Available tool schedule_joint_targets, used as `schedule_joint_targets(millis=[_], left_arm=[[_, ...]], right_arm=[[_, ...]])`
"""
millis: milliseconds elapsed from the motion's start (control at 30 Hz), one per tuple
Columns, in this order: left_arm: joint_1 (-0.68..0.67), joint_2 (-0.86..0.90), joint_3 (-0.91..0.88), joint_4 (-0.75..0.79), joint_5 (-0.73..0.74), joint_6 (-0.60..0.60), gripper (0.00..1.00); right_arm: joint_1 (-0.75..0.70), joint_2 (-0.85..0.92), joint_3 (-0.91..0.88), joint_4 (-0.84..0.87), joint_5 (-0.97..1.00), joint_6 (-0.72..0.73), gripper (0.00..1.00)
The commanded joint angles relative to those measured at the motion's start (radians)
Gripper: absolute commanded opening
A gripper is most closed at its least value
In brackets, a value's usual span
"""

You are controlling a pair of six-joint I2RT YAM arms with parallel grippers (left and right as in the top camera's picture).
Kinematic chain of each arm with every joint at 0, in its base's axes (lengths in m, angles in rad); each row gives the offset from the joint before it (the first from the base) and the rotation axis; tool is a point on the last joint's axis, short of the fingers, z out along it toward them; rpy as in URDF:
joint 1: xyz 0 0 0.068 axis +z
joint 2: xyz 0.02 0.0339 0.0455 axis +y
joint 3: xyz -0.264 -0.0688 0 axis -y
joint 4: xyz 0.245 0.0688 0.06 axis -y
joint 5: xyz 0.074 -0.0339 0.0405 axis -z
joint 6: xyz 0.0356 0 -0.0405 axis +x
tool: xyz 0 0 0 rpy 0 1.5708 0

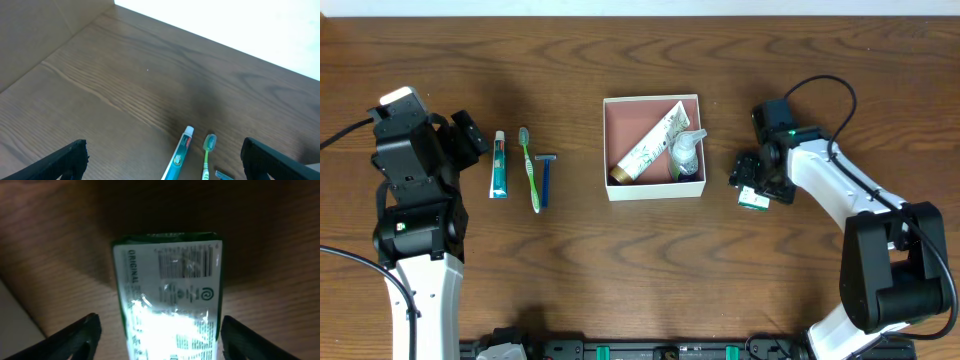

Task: Pack container
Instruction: 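Move the right gripper to the green soap bar and grasp it, then lift the soap bar and lower it into the box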

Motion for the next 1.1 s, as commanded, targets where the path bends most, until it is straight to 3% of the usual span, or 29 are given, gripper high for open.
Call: schedule_joint_targets(millis=[0, 700, 833, 933, 1067], left_arm=[[0.005, 0.000, 0.023, 0.000, -0.001, 0.017, 0.98], [0.005, 0.000, 0.023, 0.000, -0.001, 0.017, 0.98], [0.005, 0.000, 0.023, 0.000, -0.001, 0.017, 0.98], [0.005, 0.000, 0.023, 0.000, -0.001, 0.017, 0.98], [0.005, 0.000, 0.023, 0.000, -0.001, 0.017, 0.98]], right_arm=[[-0.008, 0.008, -0.025, 0.011, 0.054, 0.053, 0.76], [-0.009, 0.019, 0.003, 0.017, 0.055, 0.021, 0.49], [-0.006, -0.028, 0.066, -0.038, 0.055, -0.025, 0.49], [0.002, -0.073, 0.153, -0.123, 0.056, -0.049, 0.40], [0.032, -0.125, 0.267, -0.224, 0.055, -0.049, 0.38]])
